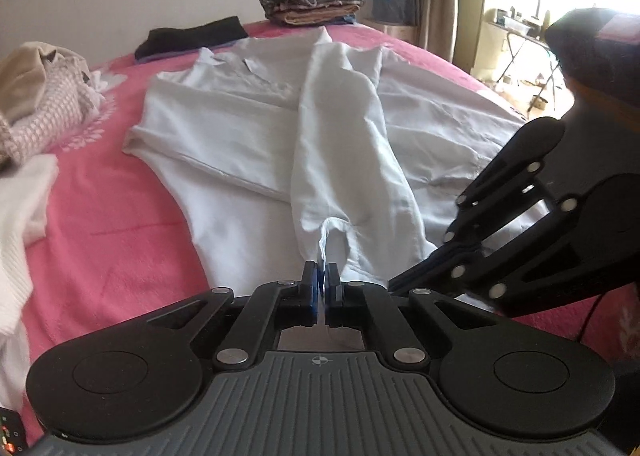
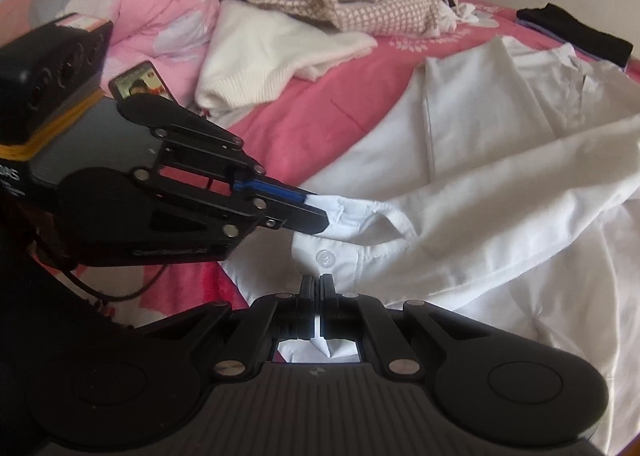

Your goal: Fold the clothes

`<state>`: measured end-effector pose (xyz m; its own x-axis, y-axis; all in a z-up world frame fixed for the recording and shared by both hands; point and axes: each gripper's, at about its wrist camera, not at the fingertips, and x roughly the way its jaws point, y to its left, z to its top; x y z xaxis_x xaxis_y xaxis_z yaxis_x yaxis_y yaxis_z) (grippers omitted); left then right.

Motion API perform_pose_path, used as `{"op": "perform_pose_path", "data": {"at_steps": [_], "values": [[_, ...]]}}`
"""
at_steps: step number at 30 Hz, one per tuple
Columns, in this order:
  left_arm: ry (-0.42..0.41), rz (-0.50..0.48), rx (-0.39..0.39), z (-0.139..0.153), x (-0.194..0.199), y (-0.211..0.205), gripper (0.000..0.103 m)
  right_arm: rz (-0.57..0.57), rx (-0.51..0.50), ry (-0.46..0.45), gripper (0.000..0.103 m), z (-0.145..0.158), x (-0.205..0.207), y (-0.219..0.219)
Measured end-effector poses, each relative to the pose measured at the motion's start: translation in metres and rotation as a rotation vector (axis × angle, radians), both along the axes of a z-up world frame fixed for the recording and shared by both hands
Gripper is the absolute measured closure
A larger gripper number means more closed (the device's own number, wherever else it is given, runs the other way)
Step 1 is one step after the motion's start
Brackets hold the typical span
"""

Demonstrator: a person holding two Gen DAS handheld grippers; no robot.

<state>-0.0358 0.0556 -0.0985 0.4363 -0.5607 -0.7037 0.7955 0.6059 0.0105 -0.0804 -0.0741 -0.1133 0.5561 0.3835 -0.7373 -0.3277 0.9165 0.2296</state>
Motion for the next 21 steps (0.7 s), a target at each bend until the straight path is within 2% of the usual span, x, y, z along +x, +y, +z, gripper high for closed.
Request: {"op": "perform_pose_path", "data": {"at_steps": [7, 10, 12, 14, 16, 18, 21], "values": [[0.041, -0.052, 0.053, -0.012, -0.004, -0.002, 0.102, 0.031, -0.008, 0.075, 0.097, -0.016, 0.001, 0.001], [0.054, -0.047, 0.075, -0.015, -0.004, -0.002, 0.101, 0.016, 0.027, 0.101, 0.088, -0.019, 0.001, -0.004], [0.054, -0.047, 0.082, -0.014, -0.004, -0.002, 0.094, 0.002, 0.066, 0.116, 0.080, -0.020, 0.001, -0.008], [0.044, -0.036, 0.087, -0.012, -0.005, -0.001, 0.081, -0.011, 0.096, 0.128, 0.075, -0.019, 0.001, -0.012], [0.040, -0.019, 0.080, -0.007, -0.006, 0.003, 0.079, -0.017, 0.111, 0.132, 0.072, -0.017, 0.000, -0.014], [0.048, 0.007, 0.061, -0.003, -0.004, 0.008, 0.072, -0.023, 0.123, 0.123, 0.069, -0.013, -0.002, -0.016], [0.057, 0.055, 0.021, 0.005, -0.003, 0.017, 0.070, -0.051, 0.146, 0.107, 0.063, -0.006, -0.005, -0.022]]}}
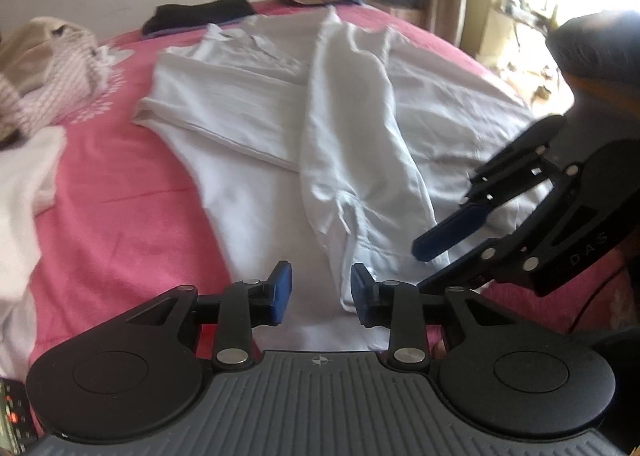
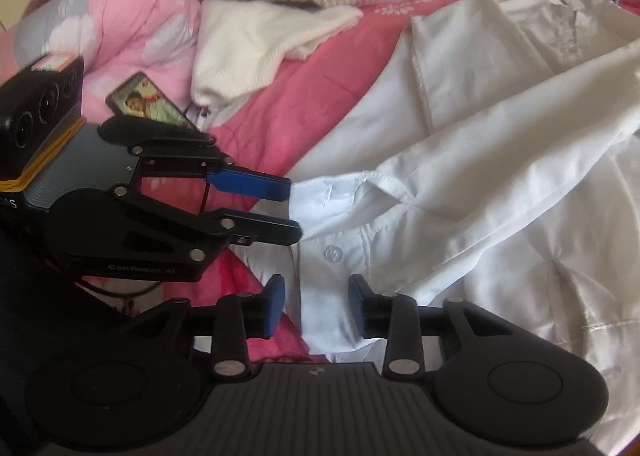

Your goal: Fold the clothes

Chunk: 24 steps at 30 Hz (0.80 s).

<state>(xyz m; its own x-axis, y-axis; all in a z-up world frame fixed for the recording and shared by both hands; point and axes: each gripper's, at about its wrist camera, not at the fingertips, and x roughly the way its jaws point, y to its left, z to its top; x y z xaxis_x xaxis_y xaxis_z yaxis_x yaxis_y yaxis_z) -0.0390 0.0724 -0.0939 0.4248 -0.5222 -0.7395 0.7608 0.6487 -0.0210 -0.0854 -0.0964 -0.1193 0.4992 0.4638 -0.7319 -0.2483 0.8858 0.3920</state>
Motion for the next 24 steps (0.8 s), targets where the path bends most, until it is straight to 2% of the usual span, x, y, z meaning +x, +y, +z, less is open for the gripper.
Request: {"op": "perform_pose_path", "data": {"at_steps": [8, 13, 19, 24], "values": [[0.035, 0.128, -0.108, 0.013, 0.012, 0.017, 0.069, -0.099, 0.040, -0.011, 0.062, 0.011, -0.003, -0.022], [0.044, 0.169, -0.179, 0.021, 0.027, 0.017, 0.069, -0.190, 0.073, -0.005, 0.062, 0.013, -0.001, -0.042], [0.075, 0.203, -0.250, 0.028, 0.063, -0.001, 0.065, -0.409, 0.115, -0.016, 0.062, 0.023, 0.005, -0.094], [0.070, 0.189, -0.224, 0.023, 0.088, -0.038, 0.065, -0.648, 0.112, -0.066, 0.062, 0.039, 0.013, -0.161]]}}
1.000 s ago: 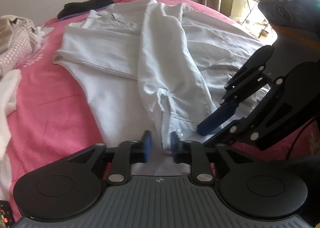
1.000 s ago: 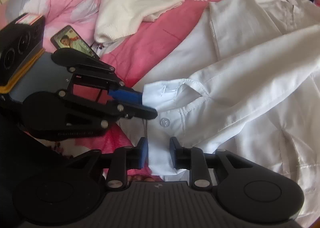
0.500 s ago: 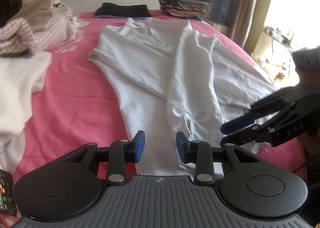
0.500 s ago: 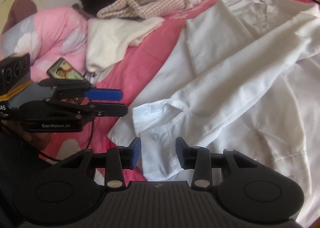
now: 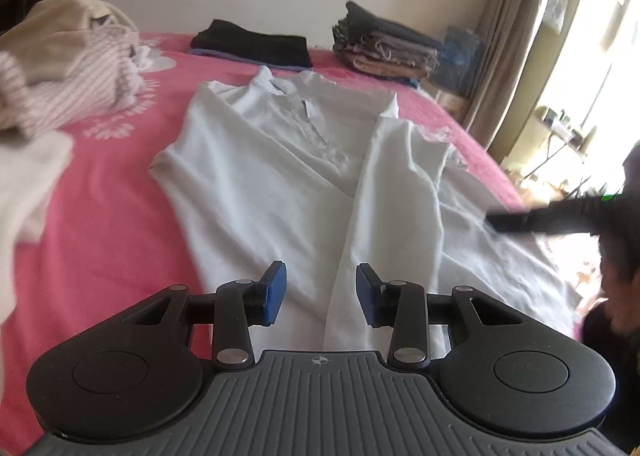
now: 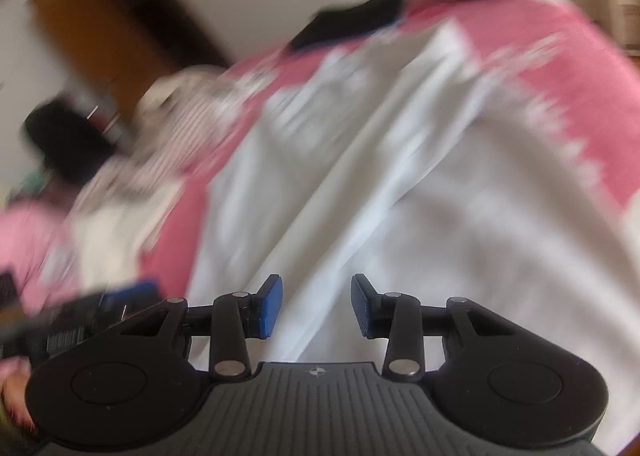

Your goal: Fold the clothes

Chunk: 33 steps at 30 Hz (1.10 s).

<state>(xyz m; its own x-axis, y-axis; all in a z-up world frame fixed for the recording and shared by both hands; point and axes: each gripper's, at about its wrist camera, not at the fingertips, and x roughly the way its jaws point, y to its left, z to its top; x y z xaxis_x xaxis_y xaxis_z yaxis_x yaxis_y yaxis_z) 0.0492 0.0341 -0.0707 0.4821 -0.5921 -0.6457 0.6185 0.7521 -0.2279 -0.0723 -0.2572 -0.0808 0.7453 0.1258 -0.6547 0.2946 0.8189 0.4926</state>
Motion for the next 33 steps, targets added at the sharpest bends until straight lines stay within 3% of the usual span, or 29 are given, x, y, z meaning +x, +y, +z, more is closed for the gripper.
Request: {"op": "perform_pose_path", "data": {"at_steps": [5, 9, 12, 15, 19, 24, 27, 29, 33], "values": [[0.038, -0.022, -0.004, -0.014, 0.013, -0.026, 0.065, -0.209, -0.006, -0.014, 0.063, 0.004, 0.019, -0.069], [0.060, -0.052, 0.003, -0.020, 0.027, -0.040, 0.065, -0.338, 0.076, -0.002, 0.066, -0.009, 0.034, -0.124], [0.070, -0.071, 0.007, -0.022, 0.039, -0.051, 0.065, -0.350, -0.043, 0.061, 0.067, -0.016, 0.052, -0.140], [0.095, -0.088, -0.010, -0.026, 0.046, -0.062, 0.065, -0.268, -0.257, 0.123, 0.067, -0.022, 0.073, -0.139], [0.107, -0.125, -0.019, -0.035, 0.045, -0.077, 0.065, -0.042, -0.507, 0.130, 0.066, -0.029, 0.094, -0.117], [0.115, -0.149, -0.004, -0.046, 0.043, -0.089, 0.065, 0.099, -0.669, 0.203, 0.064, -0.051, 0.109, -0.102], [0.119, -0.142, 0.001, -0.050, 0.044, -0.091, 0.065, 0.112, -0.689, 0.181, 0.068, -0.052, 0.110, -0.096], [0.117, -0.139, 0.008, -0.052, 0.044, -0.093, 0.065, 0.060, -0.640, 0.135, 0.099, -0.048, 0.109, -0.102], [0.101, -0.139, 0.023, -0.055, 0.043, -0.098, 0.065, -0.108, -0.514, 0.096, 0.100, -0.051, 0.099, -0.125]]}}
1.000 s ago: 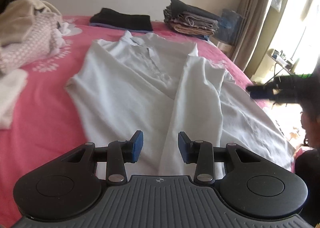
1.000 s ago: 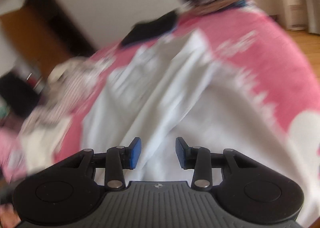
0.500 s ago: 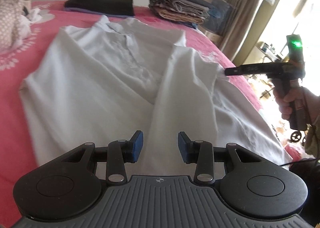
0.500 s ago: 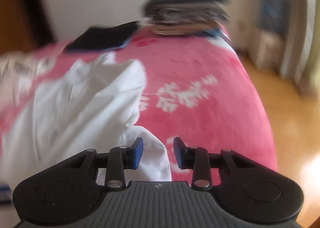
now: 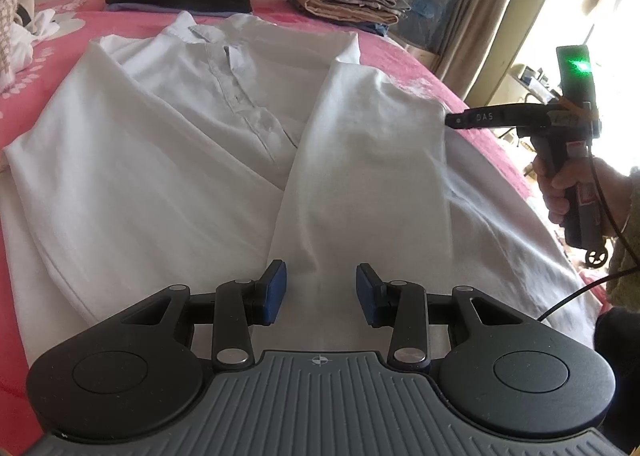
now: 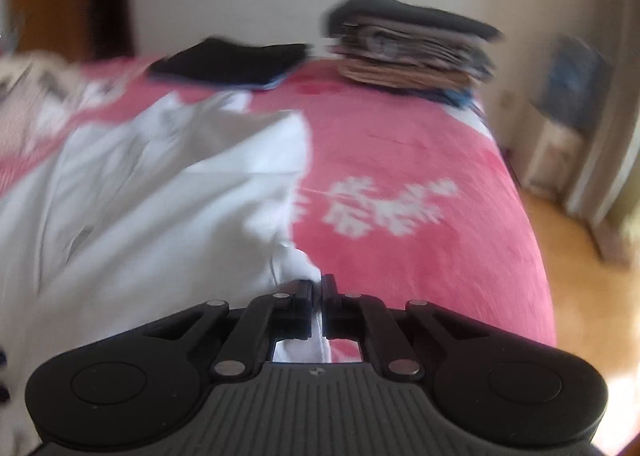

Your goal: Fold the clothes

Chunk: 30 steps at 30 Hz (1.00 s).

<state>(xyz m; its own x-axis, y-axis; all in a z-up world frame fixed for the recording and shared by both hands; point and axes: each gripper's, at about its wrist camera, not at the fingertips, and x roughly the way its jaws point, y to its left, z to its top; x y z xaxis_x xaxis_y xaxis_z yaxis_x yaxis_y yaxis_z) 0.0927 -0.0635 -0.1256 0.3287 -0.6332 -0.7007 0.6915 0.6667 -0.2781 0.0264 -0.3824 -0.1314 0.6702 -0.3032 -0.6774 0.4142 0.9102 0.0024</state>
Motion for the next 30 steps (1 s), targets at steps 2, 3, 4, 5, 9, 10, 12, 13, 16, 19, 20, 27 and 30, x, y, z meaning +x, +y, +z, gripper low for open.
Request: {"op": "perform_pose_path", "data": {"at_steps": [2, 3, 4, 5, 9, 10, 12, 13, 16, 19, 20, 27, 30], "values": [[-0.006, -0.001, 0.006, -0.002, 0.001, -0.002, 0.065, -0.065, 0.055, -0.018, 0.100, -0.007, -0.005, -0.012], [-0.010, -0.003, 0.009, -0.002, 0.000, -0.002, 0.065, -0.087, 0.086, -0.032, 0.100, -0.009, -0.007, -0.017], [-0.014, -0.004, 0.012, -0.002, 0.000, -0.003, 0.065, -0.105, 0.108, -0.043, 0.100, -0.011, -0.008, -0.021], [-0.019, -0.007, 0.017, 0.000, 0.000, -0.002, 0.065, -0.123, 0.130, -0.054, 0.100, -0.012, -0.009, -0.024], [-0.032, 0.009, 0.015, 0.009, 0.005, 0.005, 0.065, -0.140, 0.126, -0.051, 0.099, -0.012, -0.011, -0.025], [-0.028, 0.014, 0.012, 0.011, 0.008, 0.007, 0.065, -0.129, 0.105, -0.039, 0.097, -0.012, -0.011, -0.023], [-0.031, 0.010, 0.016, 0.017, 0.016, 0.007, 0.065, -0.101, 0.056, -0.014, 0.094, -0.010, -0.012, -0.018], [-0.037, 0.001, 0.023, 0.021, 0.021, 0.006, 0.065, -0.085, 0.029, -0.003, 0.093, -0.010, -0.012, -0.015], [-0.075, -0.039, 0.027, 0.040, 0.040, -0.004, 0.065, -0.056, -0.007, 0.008, 0.093, -0.011, -0.011, -0.012], [-0.107, -0.099, -0.002, 0.070, 0.069, -0.023, 0.064, -0.055, -0.011, -0.010, 0.093, -0.013, -0.011, -0.010], [-0.105, -0.115, -0.017, 0.079, 0.080, -0.031, 0.061, -0.047, -0.021, -0.014, 0.092, -0.014, -0.011, -0.008], [-0.042, -0.160, -0.130, 0.103, 0.149, -0.100, 0.041, -0.026, -0.052, -0.033, 0.091, -0.018, -0.012, -0.006], [0.028, -0.155, -0.152, 0.089, 0.173, -0.137, 0.040, -0.044, -0.043, -0.035, 0.091, -0.019, -0.010, -0.006]]}}
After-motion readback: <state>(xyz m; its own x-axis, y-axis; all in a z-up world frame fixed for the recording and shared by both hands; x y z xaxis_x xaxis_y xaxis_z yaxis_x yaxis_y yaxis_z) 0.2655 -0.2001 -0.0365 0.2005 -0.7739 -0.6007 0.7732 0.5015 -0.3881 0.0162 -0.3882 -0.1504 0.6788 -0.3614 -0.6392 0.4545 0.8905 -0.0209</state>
